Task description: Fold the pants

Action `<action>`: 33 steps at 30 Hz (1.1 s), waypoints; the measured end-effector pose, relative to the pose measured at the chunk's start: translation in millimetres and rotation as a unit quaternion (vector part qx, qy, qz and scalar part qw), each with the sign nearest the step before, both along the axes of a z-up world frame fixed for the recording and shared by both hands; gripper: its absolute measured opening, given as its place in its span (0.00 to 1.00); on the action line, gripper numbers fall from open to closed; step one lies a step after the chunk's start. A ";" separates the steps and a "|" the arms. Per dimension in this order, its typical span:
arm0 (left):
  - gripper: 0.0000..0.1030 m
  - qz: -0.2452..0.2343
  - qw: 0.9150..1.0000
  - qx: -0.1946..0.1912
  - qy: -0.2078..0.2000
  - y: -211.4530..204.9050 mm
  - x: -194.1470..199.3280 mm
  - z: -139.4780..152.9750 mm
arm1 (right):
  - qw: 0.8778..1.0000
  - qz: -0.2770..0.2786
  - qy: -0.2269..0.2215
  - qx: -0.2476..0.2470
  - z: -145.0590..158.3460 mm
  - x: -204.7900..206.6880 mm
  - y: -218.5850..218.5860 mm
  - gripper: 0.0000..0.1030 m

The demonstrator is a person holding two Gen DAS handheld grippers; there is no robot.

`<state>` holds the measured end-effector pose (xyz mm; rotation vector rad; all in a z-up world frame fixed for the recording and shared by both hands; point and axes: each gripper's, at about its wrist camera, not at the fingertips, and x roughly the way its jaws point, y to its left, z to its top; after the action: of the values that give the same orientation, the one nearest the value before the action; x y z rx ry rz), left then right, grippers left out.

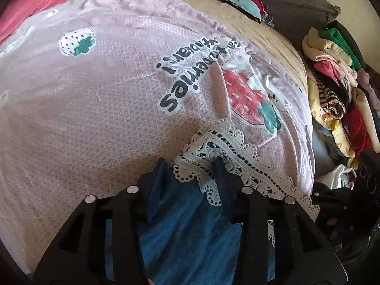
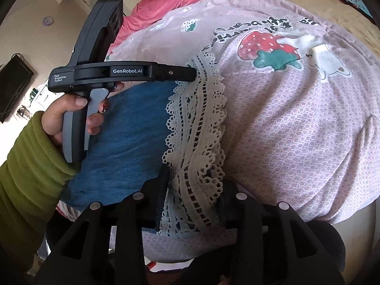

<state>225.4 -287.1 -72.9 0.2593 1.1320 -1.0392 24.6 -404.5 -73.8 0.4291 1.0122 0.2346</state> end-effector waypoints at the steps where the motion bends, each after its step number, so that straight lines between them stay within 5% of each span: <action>1: 0.29 0.001 1.000 0.001 -0.003 -0.4 -1.1 0.4 | 1.000 0.001 0.000 -0.001 -0.1 0.4 0.7 0.33; 9: 0.08 0.026 0.999 0.002 -0.024 4.3 -9.6 12.7 | 1.000 0.007 -0.023 0.017 3.8 -0.1 2.0 0.21; 17: 0.05 0.046 0.996 -0.072 -0.001 40.3 -15.9 36.7 | 0.994 0.025 -0.097 0.040 29.3 -16.5 14.1 0.20; 26: 0.05 0.104 0.986 -0.129 -0.004 125.3 -25.0 66.7 | 0.980 0.129 -0.153 0.021 75.3 -6.9 104.7 0.19; 33: 0.05 0.180 0.974 -0.140 -0.015 207.3 -27.9 66.4 | 0.968 0.215 -0.128 -0.001 65.7 21.7 187.6 0.19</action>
<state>197.5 -79.8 -6.5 -0.1506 0.9463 -0.8532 46.3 -216.8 -8.1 0.1653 0.8399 0.6634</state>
